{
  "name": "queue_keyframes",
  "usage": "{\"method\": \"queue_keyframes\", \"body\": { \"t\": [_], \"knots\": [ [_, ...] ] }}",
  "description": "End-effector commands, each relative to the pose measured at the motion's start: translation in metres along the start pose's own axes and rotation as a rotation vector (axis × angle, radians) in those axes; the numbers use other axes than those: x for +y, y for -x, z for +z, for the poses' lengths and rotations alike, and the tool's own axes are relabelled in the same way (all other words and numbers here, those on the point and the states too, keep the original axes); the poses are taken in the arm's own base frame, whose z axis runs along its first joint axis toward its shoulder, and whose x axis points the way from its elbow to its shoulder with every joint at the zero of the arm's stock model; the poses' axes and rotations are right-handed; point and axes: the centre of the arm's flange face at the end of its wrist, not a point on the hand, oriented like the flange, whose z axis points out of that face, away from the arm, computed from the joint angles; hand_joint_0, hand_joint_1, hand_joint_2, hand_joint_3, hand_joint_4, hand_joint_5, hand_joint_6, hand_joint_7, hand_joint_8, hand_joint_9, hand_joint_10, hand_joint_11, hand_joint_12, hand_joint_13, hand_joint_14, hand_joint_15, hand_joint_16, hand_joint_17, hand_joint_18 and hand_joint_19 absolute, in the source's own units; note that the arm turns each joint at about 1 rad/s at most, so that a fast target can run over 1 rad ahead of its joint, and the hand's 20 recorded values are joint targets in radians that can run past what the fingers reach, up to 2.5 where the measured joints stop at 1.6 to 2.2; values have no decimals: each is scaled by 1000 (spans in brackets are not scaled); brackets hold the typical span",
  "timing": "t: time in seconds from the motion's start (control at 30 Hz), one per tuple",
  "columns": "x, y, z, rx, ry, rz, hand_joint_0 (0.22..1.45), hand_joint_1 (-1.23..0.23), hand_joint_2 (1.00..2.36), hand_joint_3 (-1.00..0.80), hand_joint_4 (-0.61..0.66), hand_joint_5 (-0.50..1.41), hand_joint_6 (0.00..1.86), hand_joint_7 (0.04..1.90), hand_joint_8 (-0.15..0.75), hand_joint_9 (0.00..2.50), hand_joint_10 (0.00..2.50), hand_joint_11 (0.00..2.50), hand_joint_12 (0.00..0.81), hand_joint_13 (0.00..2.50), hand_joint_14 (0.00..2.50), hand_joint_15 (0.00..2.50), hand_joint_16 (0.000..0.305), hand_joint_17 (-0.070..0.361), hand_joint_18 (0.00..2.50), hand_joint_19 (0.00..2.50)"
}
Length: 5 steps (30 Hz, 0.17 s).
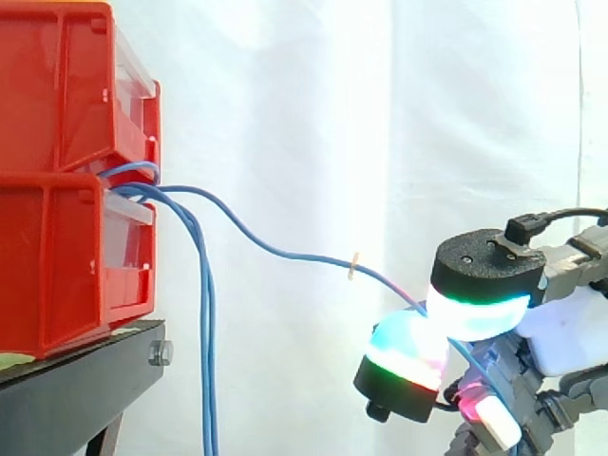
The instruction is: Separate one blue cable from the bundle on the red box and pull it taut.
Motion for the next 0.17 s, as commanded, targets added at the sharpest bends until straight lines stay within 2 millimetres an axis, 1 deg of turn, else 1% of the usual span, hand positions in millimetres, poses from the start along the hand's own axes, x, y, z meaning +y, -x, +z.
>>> {"method": "queue_keyframes", "body": {
  "t": [0.0, 0.13],
  "knots": [
    [0, 0, 0, 0, 0, 0, 613, -857, 1157, -98, -23, -60, 900, 1023, 338, 1137, 13, 376, 388, 789, 11, 293, 56, 126, 797, 525],
    [0, -1, 0, 2, 0, 0, 615, -858, 1147, -95, -22, -60, 900, 1022, 337, 1136, 13, 380, 387, 787, 11, 290, 56, 126, 796, 526]
  ]
}}
